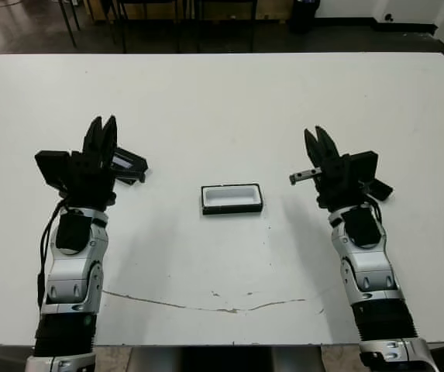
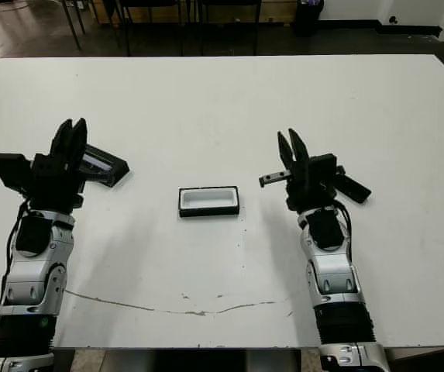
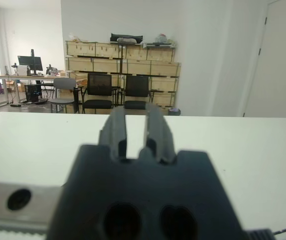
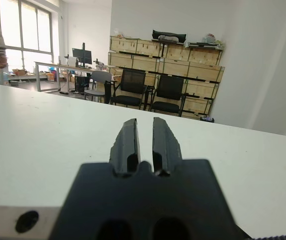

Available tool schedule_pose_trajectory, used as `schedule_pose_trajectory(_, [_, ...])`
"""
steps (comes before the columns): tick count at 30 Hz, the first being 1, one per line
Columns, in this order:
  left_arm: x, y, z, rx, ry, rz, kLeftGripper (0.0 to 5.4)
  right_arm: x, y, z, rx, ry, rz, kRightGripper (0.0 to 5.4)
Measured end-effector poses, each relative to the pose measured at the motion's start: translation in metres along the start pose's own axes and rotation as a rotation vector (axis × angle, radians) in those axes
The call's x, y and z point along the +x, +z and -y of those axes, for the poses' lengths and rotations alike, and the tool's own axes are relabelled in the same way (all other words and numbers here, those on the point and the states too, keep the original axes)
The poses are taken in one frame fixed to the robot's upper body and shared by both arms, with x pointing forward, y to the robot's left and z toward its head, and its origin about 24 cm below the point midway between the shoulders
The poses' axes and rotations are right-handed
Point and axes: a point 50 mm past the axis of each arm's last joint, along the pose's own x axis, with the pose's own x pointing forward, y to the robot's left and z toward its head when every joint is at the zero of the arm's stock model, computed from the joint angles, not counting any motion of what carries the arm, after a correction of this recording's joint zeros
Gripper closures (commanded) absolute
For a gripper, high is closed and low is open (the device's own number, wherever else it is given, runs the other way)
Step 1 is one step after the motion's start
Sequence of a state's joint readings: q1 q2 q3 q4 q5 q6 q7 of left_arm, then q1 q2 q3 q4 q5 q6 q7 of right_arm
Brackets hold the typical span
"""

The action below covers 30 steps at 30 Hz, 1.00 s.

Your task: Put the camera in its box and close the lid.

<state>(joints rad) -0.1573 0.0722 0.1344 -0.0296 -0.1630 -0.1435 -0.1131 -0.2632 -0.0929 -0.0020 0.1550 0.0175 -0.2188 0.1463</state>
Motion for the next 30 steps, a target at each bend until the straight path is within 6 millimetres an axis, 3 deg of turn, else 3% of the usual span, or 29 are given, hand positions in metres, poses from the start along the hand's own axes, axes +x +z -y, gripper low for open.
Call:
schedule_pose_trajectory(16, [0.001, -0.004, 0.001, 0.002, 0.009, -0.011, 5.38, 0.001, -0.001, 0.011, -0.029, 0.023, -0.013, 5.40])
schedule_pose_trajectory(24, [-0.001, -0.002, 0.000, 0.001, 0.014, 0.000, 5.38, 0.009, 0.028, 0.067, -0.184, 0.086, 0.039, 5.40])
schedule_pose_trajectory(30, [-0.002, -0.002, 0.000, 0.005, 0.017, 0.004, 5.38, 0.010, 0.045, 0.113, -0.287, 0.171, -0.073, 5.40])
